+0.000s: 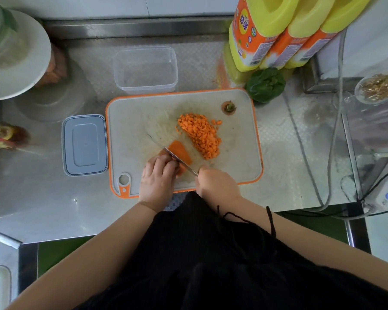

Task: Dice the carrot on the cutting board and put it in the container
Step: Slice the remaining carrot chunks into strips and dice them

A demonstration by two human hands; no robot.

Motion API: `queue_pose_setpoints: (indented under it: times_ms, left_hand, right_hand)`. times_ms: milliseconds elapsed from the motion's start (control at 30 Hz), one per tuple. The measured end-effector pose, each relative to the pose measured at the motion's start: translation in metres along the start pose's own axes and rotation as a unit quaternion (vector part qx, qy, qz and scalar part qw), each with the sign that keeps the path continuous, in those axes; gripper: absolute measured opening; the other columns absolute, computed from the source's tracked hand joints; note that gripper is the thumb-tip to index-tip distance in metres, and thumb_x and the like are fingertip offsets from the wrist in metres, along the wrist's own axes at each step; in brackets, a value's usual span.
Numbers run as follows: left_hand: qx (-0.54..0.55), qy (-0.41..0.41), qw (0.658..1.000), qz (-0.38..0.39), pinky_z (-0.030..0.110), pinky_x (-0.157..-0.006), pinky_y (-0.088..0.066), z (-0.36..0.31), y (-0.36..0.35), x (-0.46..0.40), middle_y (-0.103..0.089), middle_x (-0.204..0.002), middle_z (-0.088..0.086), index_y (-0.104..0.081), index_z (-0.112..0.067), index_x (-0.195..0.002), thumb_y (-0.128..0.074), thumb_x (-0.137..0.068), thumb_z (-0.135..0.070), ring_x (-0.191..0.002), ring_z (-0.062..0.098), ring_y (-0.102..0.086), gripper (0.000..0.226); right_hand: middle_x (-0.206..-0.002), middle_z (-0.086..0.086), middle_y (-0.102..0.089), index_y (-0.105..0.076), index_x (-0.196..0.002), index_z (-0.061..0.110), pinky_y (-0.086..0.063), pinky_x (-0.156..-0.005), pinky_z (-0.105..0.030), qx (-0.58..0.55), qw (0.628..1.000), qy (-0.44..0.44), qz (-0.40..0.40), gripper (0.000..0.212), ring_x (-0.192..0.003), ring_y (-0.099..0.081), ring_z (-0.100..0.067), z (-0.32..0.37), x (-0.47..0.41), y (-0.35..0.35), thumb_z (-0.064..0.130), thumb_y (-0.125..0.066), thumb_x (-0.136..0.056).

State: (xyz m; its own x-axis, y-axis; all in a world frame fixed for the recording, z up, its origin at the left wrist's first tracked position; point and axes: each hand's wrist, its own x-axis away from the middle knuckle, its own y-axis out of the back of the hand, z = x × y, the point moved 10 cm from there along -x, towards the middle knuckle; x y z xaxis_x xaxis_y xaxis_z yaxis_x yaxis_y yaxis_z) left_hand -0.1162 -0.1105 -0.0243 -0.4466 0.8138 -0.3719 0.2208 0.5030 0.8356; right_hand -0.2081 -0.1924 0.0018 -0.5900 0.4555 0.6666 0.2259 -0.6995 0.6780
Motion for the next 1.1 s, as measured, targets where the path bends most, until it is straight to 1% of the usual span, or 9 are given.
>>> queue_pose_setpoints:
  times_ms: [233,300,367,467,533,667,967,1033,1100]
  left_hand:
    - [0.003,0.010,1.000,-0.004,0.041,-0.087,-0.045,0.003,-0.002,0.000,-0.061,-0.104,0.011,-0.053,-0.015,-0.102,-0.053,-0.094,-0.016,-0.100,0.034,-0.050,0.009]
    - [0.001,0.005,1.000,-0.005,0.040,-0.087,-0.044,0.004,-0.004,0.001,-0.058,-0.107,0.010,-0.052,-0.015,-0.103,-0.053,-0.094,-0.016,-0.100,0.034,-0.050,0.010]
    - [0.000,0.001,1.000,-0.003,0.042,-0.087,-0.045,0.005,-0.006,0.002,-0.054,-0.110,0.008,-0.052,-0.014,-0.104,-0.054,-0.094,-0.016,-0.101,0.036,-0.051,0.010]
    - [-0.004,0.004,1.000,0.002,0.042,-0.086,-0.046,0.006,-0.008,0.002,-0.050,-0.113,0.005,-0.052,-0.015,-0.106,-0.054,-0.094,-0.017,-0.102,0.035,-0.049,0.012]
    - [-0.002,0.008,1.000,0.003,0.042,-0.086,-0.046,0.005,-0.007,0.002,-0.050,-0.113,0.005,-0.053,-0.015,-0.106,-0.053,-0.094,-0.016,-0.103,0.035,-0.049,0.013]
    - [0.012,-0.003,1.000,-0.004,0.042,-0.087,-0.044,0.003,-0.005,0.001,-0.051,-0.112,0.006,-0.054,-0.015,-0.105,-0.051,-0.093,-0.015,-0.103,0.034,-0.048,0.012]
    - [0.014,-0.005,1.000,0.002,0.041,-0.086,-0.044,0.002,-0.003,-0.001,-0.048,-0.112,0.004,-0.052,-0.015,-0.106,-0.051,-0.091,-0.015,-0.103,0.032,-0.046,0.015]
    - [0.010,-0.004,1.000,0.012,0.042,-0.085,-0.046,0.003,-0.004,0.001,-0.048,-0.113,0.004,-0.052,-0.016,-0.107,-0.052,-0.089,-0.014,-0.103,0.032,-0.046,0.018]
    - [0.004,-0.001,1.000,0.013,0.043,-0.084,-0.048,0.004,-0.005,0.001,-0.048,-0.112,0.004,-0.052,-0.016,-0.107,-0.053,-0.089,-0.013,-0.102,0.033,-0.046,0.018]
  right_hand:
    - [-0.081,-0.006,-0.048,-0.055,-0.103,0.003,-0.041,-0.067,-0.034,0.016,1.000,-0.012,0.019,0.016,-0.087,-0.057,-0.030,0.006,0.006,0.007,0.001,-0.046,-0.090]
    - [-0.073,-0.002,-0.042,-0.055,-0.099,0.003,-0.040,-0.068,-0.034,0.024,0.999,-0.021,0.036,0.015,-0.081,-0.051,-0.028,0.007,0.003,0.005,-0.002,-0.044,-0.089]
    - [-0.077,-0.004,-0.047,-0.054,-0.091,0.002,-0.040,-0.068,-0.034,0.027,0.999,-0.024,0.039,0.012,-0.083,-0.053,-0.030,0.010,0.000,0.005,-0.003,-0.043,-0.088]
    - [-0.098,-0.010,-0.057,-0.057,-0.108,0.004,-0.039,-0.071,-0.033,0.023,0.999,-0.020,0.023,0.023,-0.097,-0.058,-0.031,0.016,-0.006,0.010,-0.001,-0.042,-0.091]
    - [-0.090,-0.008,-0.051,-0.058,-0.110,0.005,-0.039,-0.071,-0.033,0.018,0.999,-0.017,0.026,0.025,-0.094,-0.056,-0.030,0.019,-0.011,0.011,-0.001,-0.042,-0.092]
    - [-0.073,-0.003,-0.041,-0.059,-0.099,0.006,-0.040,-0.068,-0.034,0.018,0.999,-0.021,0.029,0.021,-0.078,-0.048,-0.027,0.017,-0.019,0.012,-0.004,-0.043,-0.089]
    - [-0.067,-0.003,-0.040,-0.058,-0.092,0.007,-0.040,-0.066,-0.033,0.009,0.999,-0.027,0.030,0.018,-0.074,-0.049,-0.027,0.013,-0.026,0.004,-0.005,-0.045,-0.089]
    - [-0.066,-0.003,-0.042,-0.055,-0.081,0.006,-0.041,-0.065,-0.033,0.008,0.999,-0.029,0.041,0.015,-0.072,-0.050,-0.027,0.005,-0.021,-0.001,-0.004,-0.046,-0.087]
    - [-0.065,-0.004,-0.043,-0.046,-0.067,0.009,-0.042,-0.064,-0.033,0.012,0.997,-0.038,0.060,0.022,-0.069,-0.051,-0.026,-0.007,-0.016,-0.007,-0.003,-0.049,-0.085]
